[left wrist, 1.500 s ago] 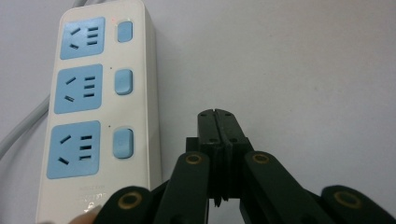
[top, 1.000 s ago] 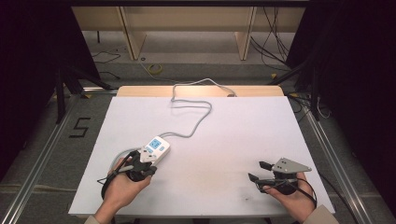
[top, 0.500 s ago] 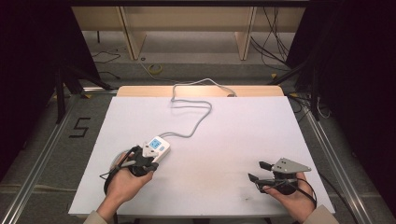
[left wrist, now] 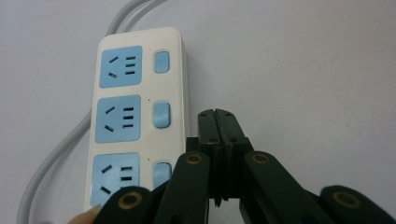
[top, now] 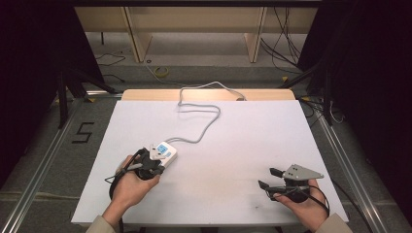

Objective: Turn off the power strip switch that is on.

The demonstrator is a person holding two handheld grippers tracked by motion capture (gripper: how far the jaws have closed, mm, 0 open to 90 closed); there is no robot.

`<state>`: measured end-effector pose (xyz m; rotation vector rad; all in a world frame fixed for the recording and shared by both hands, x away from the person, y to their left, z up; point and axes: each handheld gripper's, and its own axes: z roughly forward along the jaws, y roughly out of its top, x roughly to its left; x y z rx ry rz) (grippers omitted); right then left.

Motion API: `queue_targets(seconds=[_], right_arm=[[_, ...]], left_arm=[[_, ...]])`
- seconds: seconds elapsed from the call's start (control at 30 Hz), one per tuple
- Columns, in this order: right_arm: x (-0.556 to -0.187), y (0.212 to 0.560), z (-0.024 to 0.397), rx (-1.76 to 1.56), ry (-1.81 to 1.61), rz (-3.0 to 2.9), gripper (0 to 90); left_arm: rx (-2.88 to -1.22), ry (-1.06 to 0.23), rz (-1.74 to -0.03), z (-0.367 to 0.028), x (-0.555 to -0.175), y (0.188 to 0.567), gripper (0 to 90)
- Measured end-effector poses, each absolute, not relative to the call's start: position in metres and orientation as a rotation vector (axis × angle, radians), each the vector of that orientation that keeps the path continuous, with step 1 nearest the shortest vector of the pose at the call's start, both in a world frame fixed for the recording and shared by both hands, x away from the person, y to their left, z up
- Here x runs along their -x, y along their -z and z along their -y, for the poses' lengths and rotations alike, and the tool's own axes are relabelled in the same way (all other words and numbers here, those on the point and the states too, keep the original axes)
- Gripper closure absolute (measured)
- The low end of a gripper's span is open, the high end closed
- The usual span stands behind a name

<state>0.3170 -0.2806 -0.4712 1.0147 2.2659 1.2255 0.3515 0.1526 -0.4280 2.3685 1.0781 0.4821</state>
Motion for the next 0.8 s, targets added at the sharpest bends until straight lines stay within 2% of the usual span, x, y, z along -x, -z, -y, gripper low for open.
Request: queue_targets(seconds=[0.8], right_arm=[[-0.317,0.471,0.280,-1.016,-1.225,-2.265,36.0]], left_arm=[[-2.375,-0.488,-1.086,-0.146,-0.363,0.422,89.9]])
